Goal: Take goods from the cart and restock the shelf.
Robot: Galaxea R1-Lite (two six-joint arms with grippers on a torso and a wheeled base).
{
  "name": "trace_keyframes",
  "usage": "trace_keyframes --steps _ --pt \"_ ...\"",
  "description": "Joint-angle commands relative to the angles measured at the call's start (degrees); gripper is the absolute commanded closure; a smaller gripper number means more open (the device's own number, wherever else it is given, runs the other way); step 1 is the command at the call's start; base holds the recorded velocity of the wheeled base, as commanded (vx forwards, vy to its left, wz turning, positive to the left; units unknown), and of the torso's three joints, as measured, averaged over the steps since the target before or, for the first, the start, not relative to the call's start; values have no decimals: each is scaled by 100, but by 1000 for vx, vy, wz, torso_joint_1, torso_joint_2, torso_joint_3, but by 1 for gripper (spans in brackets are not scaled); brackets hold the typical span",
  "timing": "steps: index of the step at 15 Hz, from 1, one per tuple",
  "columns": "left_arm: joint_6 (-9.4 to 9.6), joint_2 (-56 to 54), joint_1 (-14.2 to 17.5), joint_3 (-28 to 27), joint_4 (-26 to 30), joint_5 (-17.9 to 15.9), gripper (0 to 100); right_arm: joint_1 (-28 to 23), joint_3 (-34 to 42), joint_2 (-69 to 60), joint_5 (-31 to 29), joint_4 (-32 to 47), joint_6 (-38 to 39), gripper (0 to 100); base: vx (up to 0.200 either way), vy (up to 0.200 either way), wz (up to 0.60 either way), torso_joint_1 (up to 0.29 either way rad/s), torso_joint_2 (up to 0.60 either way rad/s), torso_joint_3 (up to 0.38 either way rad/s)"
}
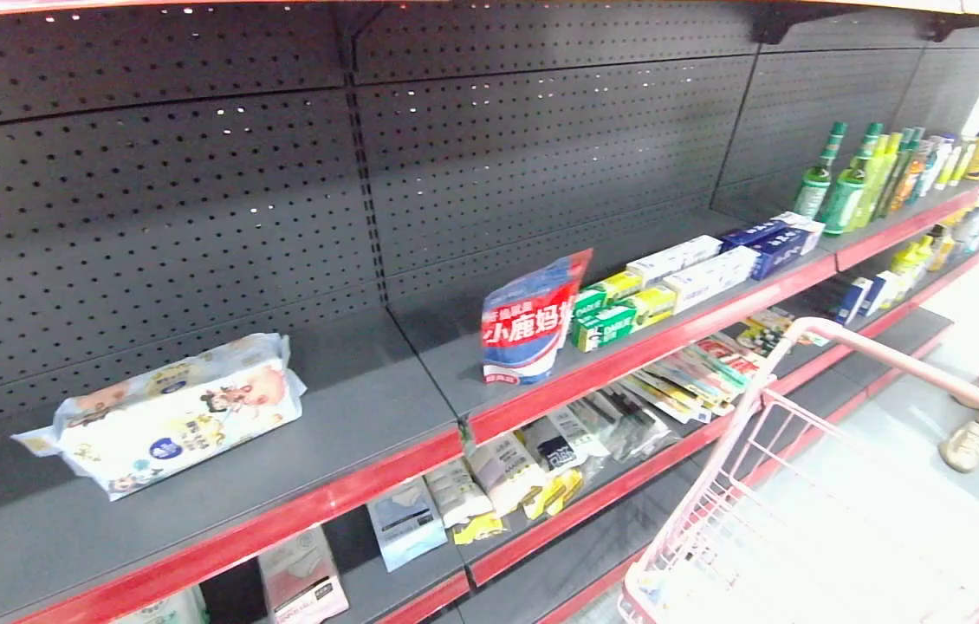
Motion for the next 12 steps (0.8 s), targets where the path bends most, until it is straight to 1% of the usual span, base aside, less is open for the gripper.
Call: trace_keyframes --steps 1,12 --pt "2 0 -5 0 -2 4 100 1 1 2 -2 0 -3 0 0 0 -600 7 -2 -2" --pt "2 9 4 0 -2 4 100 1 1 2 -2 0 -12 0 0 0 -600 2 2 4"
